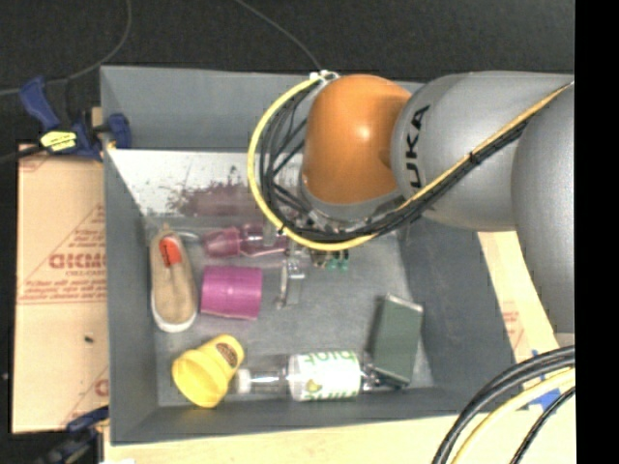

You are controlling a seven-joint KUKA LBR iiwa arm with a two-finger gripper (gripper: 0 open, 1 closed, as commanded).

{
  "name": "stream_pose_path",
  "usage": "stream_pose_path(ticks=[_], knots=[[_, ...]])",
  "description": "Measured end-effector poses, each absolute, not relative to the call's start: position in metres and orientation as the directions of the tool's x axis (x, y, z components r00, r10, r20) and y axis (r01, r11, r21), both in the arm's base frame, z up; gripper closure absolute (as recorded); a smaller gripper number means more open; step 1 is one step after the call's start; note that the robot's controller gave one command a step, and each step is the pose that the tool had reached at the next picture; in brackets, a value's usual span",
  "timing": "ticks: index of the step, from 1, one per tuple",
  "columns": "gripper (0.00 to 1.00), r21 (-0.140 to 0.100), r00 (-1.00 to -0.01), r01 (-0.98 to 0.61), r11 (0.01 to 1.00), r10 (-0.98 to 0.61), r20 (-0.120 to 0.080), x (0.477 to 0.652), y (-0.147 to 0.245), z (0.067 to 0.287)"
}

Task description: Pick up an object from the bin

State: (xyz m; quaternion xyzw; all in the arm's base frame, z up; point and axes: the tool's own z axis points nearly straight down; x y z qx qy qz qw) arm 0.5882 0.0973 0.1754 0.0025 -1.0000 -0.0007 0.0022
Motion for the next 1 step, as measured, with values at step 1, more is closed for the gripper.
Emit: stream_pose_path(ticks=[1], knots=[[0.00,0.002,-1.000,-0.002,1.000,-0.002,-0.001,0.5891,0.0967,0.1797]])
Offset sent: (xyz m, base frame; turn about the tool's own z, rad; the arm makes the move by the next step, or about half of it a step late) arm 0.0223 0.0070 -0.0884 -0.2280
